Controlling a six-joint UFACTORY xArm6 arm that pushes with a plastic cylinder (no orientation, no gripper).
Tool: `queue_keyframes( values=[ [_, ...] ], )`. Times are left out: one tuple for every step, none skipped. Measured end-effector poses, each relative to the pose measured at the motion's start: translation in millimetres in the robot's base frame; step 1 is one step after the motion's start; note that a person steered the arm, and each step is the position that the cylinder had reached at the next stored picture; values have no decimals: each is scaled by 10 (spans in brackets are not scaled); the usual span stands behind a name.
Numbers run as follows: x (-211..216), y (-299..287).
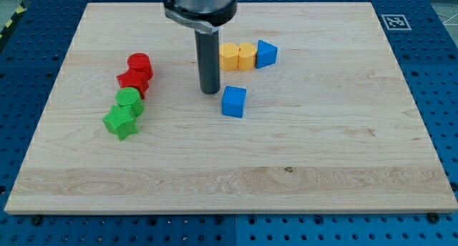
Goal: Slide the blue cube towards center right
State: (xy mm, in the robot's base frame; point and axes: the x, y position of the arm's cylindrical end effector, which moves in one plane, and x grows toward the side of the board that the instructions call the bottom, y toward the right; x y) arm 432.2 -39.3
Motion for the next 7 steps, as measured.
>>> queue_keyframes(
  values=[
    [175,70],
    [177,167],
    [257,341],
    [455,449],
    [526,660],
    [526,894],
    [536,1235]
  ],
)
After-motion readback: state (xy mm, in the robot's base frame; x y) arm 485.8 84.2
